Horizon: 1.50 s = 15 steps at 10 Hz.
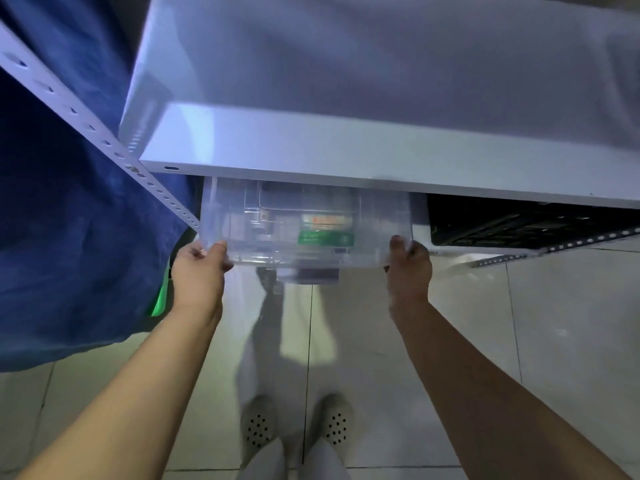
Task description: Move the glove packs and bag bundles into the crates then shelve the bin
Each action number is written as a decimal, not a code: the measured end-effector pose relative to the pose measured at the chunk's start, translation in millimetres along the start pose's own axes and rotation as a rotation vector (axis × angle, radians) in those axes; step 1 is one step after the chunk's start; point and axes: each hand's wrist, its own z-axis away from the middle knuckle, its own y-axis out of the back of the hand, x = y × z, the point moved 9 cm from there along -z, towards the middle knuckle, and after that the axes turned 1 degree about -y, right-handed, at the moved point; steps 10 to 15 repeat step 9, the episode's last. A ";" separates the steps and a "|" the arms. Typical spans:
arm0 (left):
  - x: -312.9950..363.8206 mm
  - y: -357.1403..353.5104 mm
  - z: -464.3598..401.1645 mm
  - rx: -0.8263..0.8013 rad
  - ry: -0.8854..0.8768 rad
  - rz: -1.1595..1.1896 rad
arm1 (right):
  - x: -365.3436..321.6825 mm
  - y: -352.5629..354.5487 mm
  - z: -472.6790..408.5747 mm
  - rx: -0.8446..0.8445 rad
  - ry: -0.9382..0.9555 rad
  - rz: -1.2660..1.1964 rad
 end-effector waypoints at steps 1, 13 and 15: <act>4.7 -15.2 -17.9 -0.033 0.051 0.188 | -10.1 -22.1 -17.8 -0.092 -0.043 -0.129; 92.2 -32.1 111.3 -0.257 -0.072 -0.397 | -85.2 86.3 43.4 -0.275 0.023 0.230; 92.2 -32.1 111.3 -0.257 -0.072 -0.397 | -85.2 86.3 43.4 -0.275 0.023 0.230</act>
